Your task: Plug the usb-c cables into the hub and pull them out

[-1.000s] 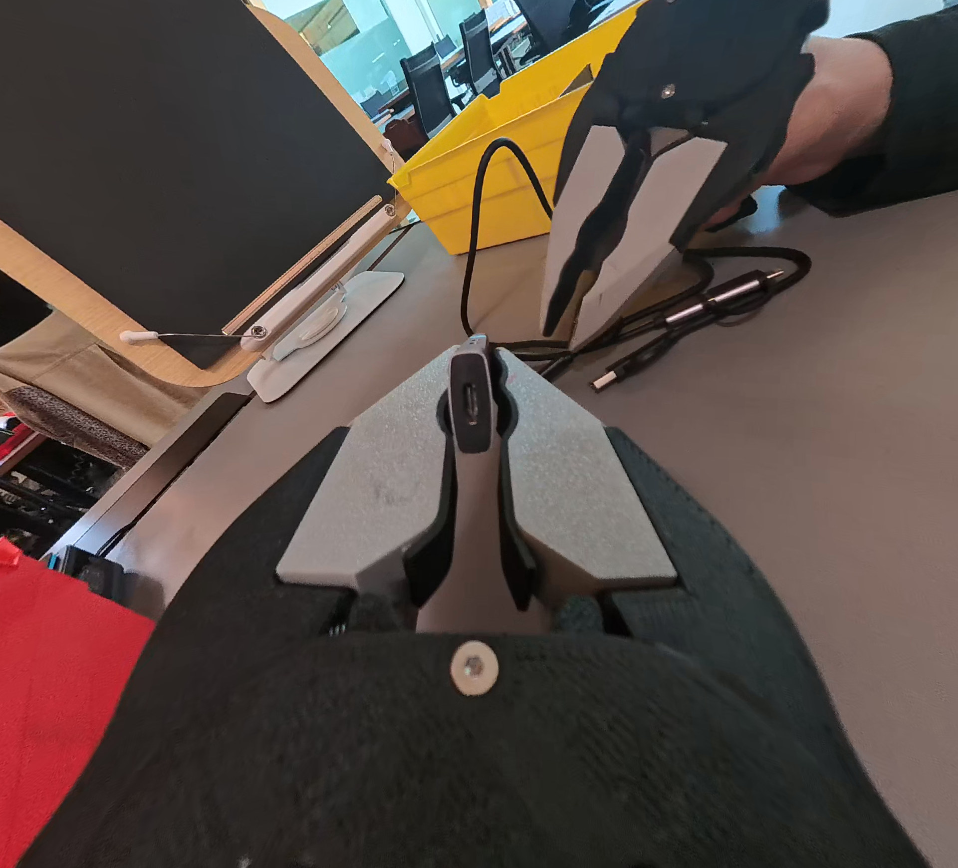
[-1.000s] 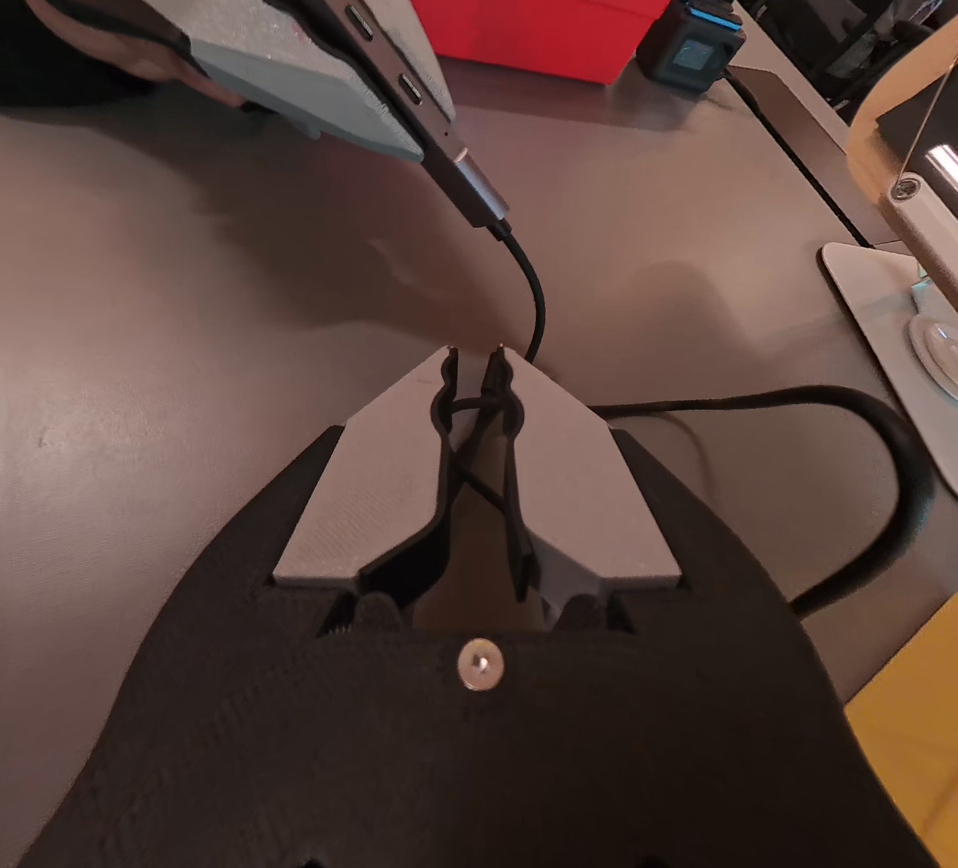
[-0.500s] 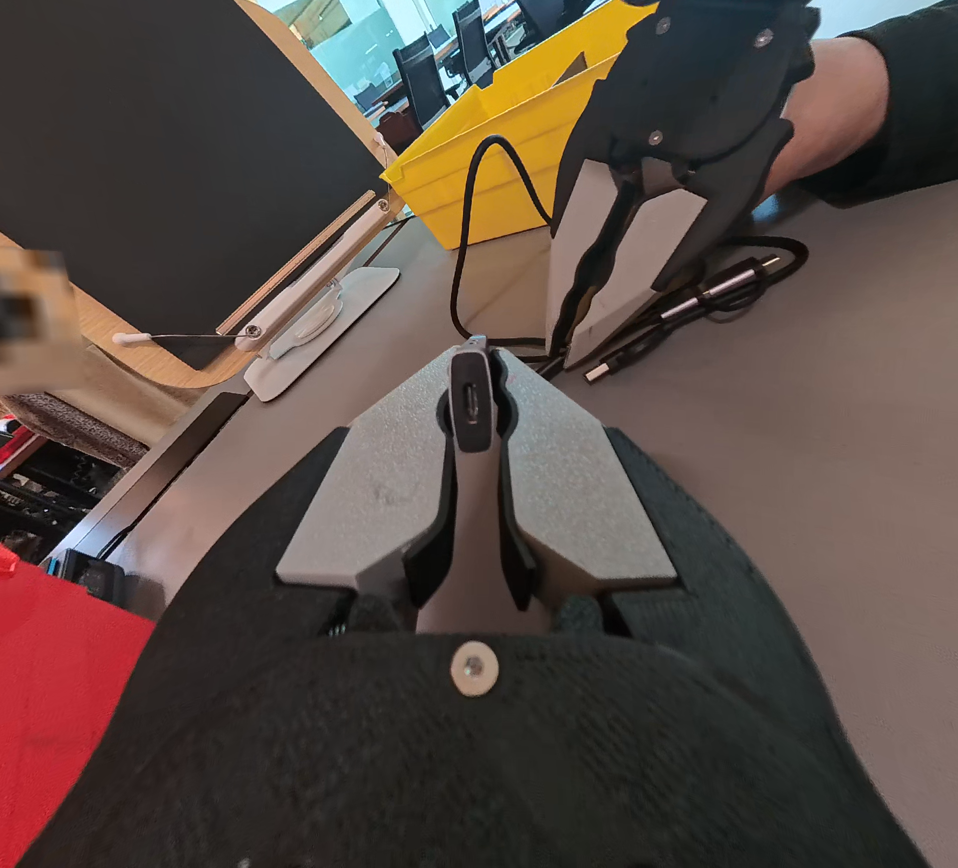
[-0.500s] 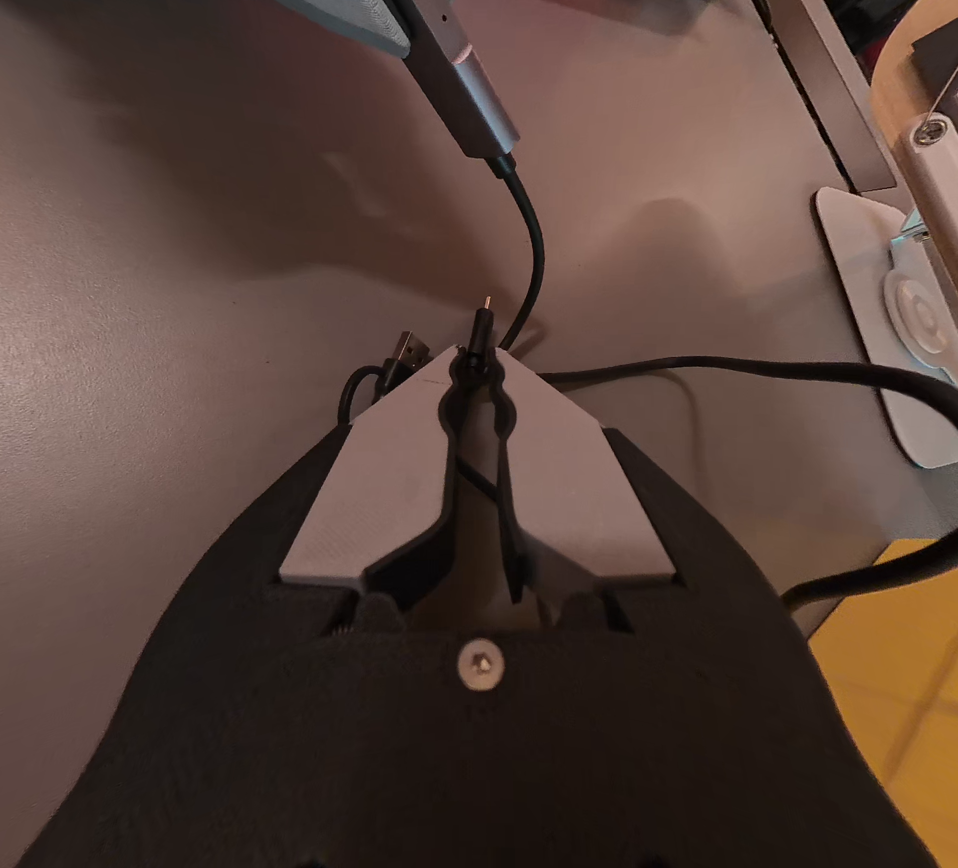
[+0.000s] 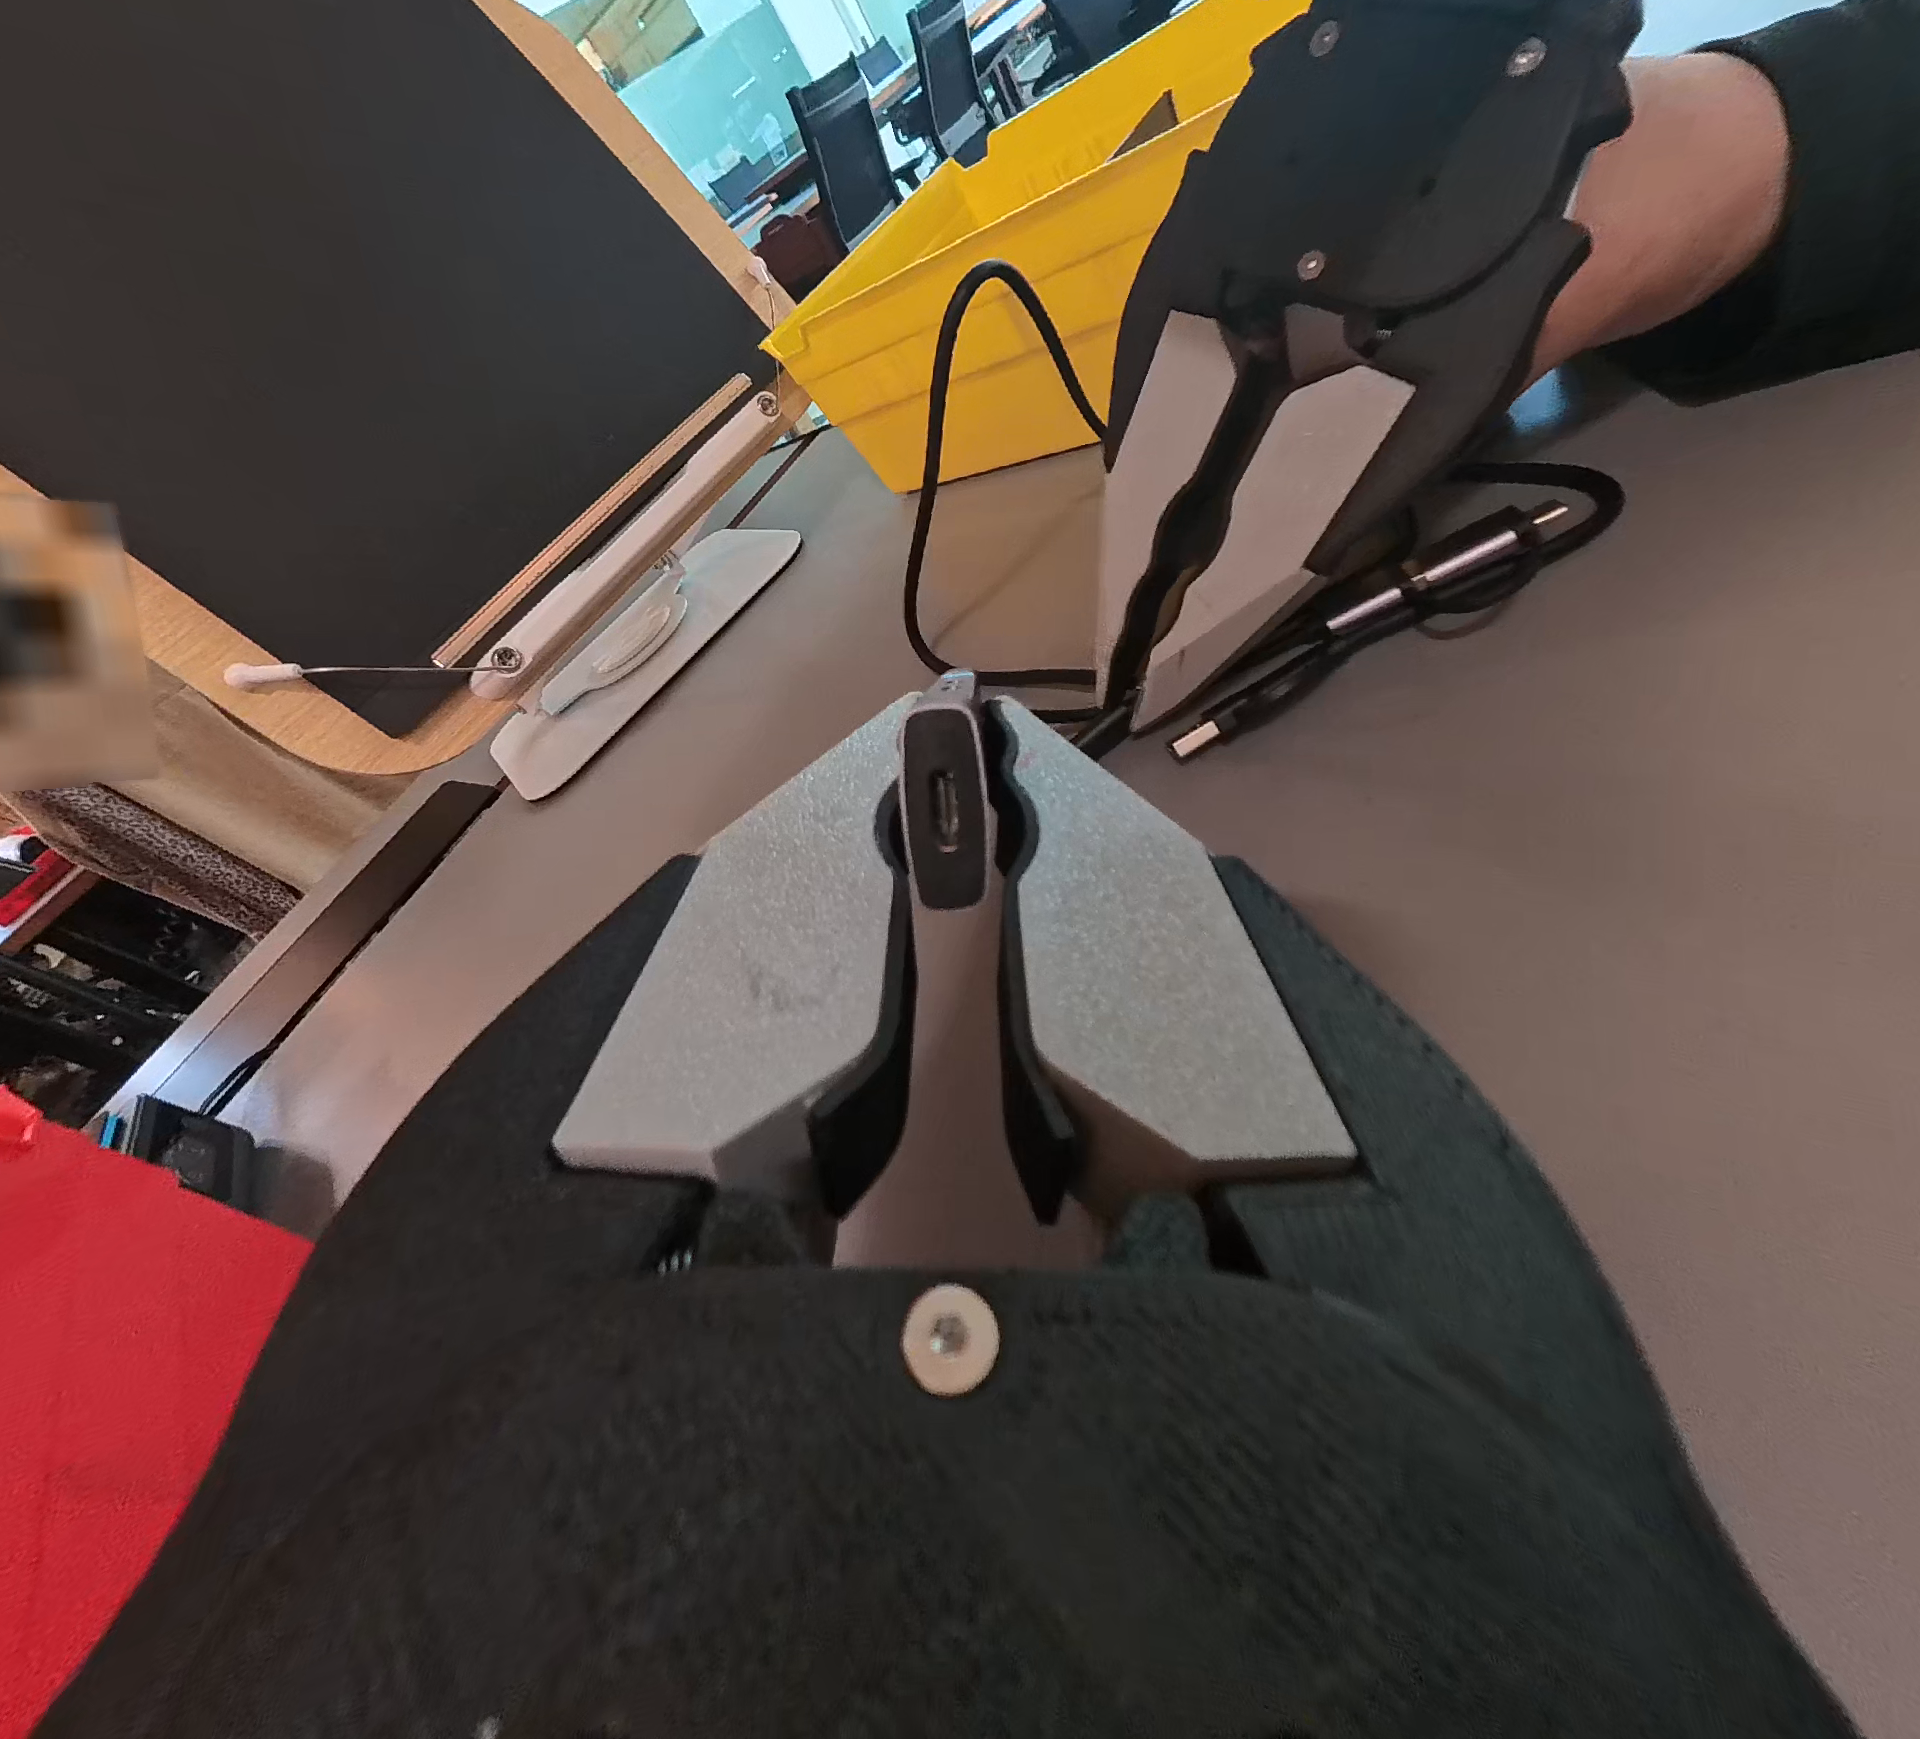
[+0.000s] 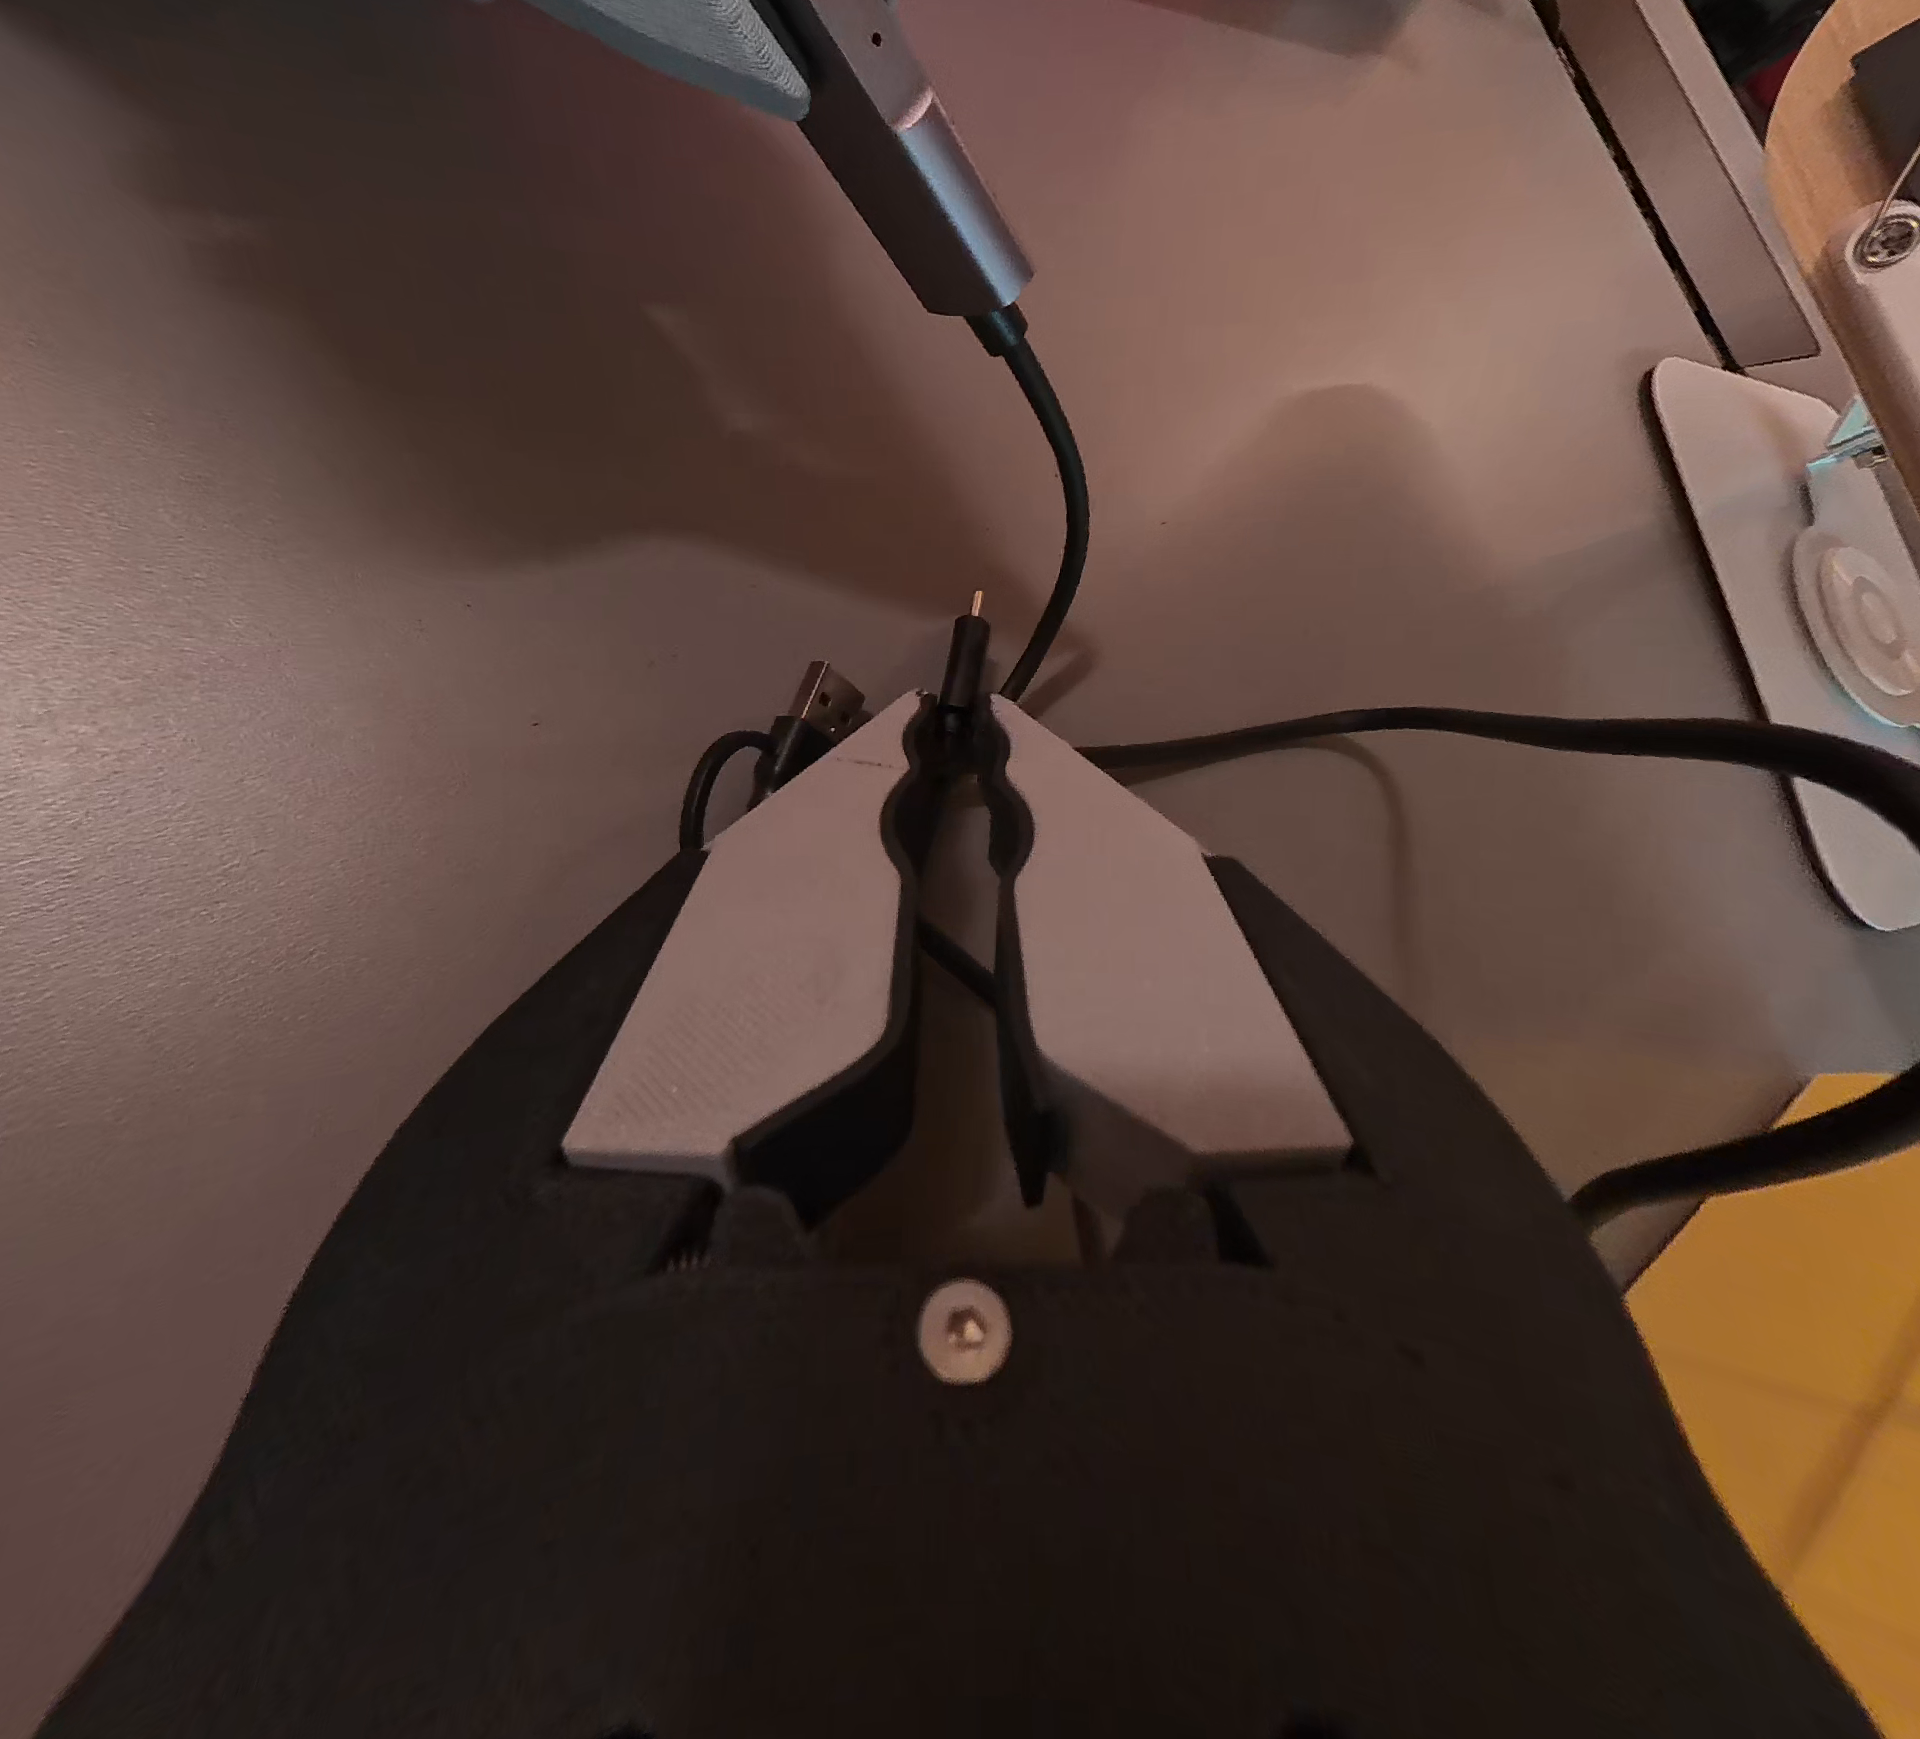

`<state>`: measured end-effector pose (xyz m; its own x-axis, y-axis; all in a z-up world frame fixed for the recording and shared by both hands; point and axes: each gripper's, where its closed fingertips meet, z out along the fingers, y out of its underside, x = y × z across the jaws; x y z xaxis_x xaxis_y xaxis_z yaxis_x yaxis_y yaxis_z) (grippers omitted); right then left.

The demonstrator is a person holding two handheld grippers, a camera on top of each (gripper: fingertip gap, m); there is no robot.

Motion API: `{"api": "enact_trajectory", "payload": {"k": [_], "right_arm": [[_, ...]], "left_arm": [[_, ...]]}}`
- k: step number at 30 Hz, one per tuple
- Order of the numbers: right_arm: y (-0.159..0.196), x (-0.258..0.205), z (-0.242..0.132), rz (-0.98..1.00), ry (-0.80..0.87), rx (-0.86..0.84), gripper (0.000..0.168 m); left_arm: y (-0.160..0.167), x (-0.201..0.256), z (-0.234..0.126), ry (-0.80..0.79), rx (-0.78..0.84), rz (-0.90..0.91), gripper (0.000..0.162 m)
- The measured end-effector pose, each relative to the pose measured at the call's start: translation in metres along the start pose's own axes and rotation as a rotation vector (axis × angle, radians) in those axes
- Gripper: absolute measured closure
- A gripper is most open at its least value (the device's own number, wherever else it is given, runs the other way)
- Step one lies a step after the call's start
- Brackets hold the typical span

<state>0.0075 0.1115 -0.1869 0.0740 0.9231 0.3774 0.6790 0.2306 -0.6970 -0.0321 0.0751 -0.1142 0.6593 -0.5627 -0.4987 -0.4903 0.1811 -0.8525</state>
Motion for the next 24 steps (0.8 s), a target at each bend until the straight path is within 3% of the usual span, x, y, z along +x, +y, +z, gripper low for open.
{"api": "enact_trajectory", "payload": {"k": [6,11,19,24], "right_arm": [[-0.025,-0.001,-0.019,0.022,-0.045,0.171,0.165],[-0.044,-0.008,-0.037,-0.117,-0.021,0.263,0.165],[-0.069,-0.015,-0.075,-0.542,0.114,0.175,0.165],[-0.072,-0.012,-0.076,-0.852,0.201,-0.026,0.164]], "left_arm": [[0.002,-0.002,0.0,-0.005,-0.012,-0.005,0.154],[0.006,0.003,0.002,0.009,-0.042,0.032,0.154],[0.002,0.009,0.004,0.05,-0.045,0.04,0.154],[-0.002,0.017,0.012,0.002,-0.084,0.215,0.154]]}}
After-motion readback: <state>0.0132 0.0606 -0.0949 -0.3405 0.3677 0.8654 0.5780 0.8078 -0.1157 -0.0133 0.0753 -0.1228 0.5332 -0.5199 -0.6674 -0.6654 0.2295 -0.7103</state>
